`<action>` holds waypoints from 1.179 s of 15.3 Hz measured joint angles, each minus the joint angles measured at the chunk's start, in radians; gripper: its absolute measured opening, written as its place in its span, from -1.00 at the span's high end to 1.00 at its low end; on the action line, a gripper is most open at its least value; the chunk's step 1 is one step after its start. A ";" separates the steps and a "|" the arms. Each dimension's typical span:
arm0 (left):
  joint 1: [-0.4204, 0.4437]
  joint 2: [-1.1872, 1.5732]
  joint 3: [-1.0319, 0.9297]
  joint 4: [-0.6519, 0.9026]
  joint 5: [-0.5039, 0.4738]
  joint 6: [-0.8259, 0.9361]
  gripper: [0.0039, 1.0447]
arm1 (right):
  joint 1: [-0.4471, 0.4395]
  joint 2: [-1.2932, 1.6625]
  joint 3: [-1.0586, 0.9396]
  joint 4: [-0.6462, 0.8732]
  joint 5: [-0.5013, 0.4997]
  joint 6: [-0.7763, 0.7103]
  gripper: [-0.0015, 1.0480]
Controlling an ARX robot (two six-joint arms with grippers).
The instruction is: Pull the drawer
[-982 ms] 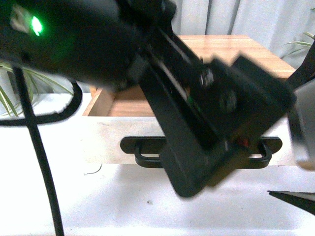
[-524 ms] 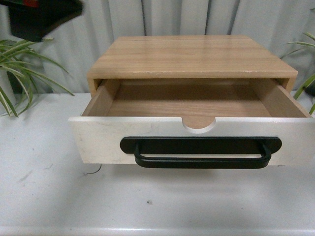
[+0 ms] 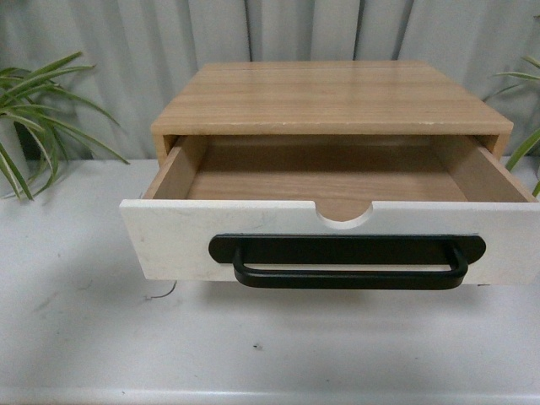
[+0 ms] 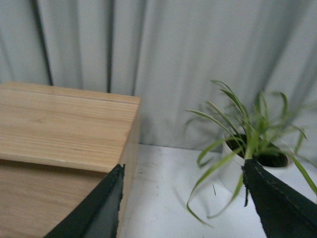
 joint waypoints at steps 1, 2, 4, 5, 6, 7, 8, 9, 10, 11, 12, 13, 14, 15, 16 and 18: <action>-0.018 -0.018 -0.052 0.003 -0.002 0.000 0.03 | 0.010 -0.056 -0.073 0.009 0.067 0.066 -0.18; -0.019 -0.033 -0.086 0.003 -0.008 0.000 0.20 | 0.016 -0.074 -0.104 0.014 0.086 0.092 0.00; -0.096 -0.094 -0.137 0.011 -0.089 -0.002 0.62 | 0.044 -0.110 -0.168 0.024 0.101 0.119 0.38; -0.106 -0.124 -0.159 0.011 -0.085 -0.001 0.83 | 0.057 -0.149 -0.203 0.029 0.108 0.126 0.62; -0.103 -0.151 -0.185 0.006 -0.096 -0.002 0.96 | 0.088 -0.188 -0.230 0.029 0.171 0.131 0.87; -0.098 -0.171 -0.204 0.001 -0.095 -0.004 0.97 | 0.129 -0.209 -0.249 0.024 0.200 0.133 0.96; -0.098 -0.186 -0.215 -0.006 -0.094 -0.004 0.97 | 0.143 -0.224 -0.266 0.021 0.195 0.134 0.97; -0.101 -0.209 -0.230 -0.014 -0.095 -0.004 0.97 | 0.147 -0.240 -0.280 0.014 0.194 0.133 0.96; -0.101 -0.241 -0.247 -0.027 -0.095 -0.004 0.97 | 0.145 -0.276 -0.306 -0.001 0.201 0.134 0.96; -0.101 -0.273 -0.264 -0.041 -0.095 -0.004 0.97 | 0.145 -0.309 -0.320 -0.012 0.201 0.134 0.96; -0.101 -0.301 -0.277 -0.058 -0.095 -0.004 0.97 | 0.145 -0.344 -0.336 -0.028 0.201 0.134 0.96; -0.101 -0.331 -0.289 -0.079 -0.095 -0.004 0.97 | 0.145 -0.370 -0.350 -0.045 0.201 0.134 0.96; -0.101 -0.348 -0.296 -0.085 -0.095 -0.004 0.97 | 0.145 -0.391 -0.360 -0.055 0.201 0.134 0.96; -0.101 -0.367 -0.301 -0.098 -0.095 -0.004 0.97 | 0.145 -0.411 -0.367 -0.070 0.201 0.134 0.96; -0.101 -0.430 -0.317 -0.145 -0.095 -0.004 0.97 | 0.145 -0.481 -0.386 -0.117 0.201 0.134 0.96; -0.101 -0.468 -0.348 -0.151 -0.095 -0.004 0.97 | 0.145 -0.524 -0.406 -0.125 0.201 0.134 0.96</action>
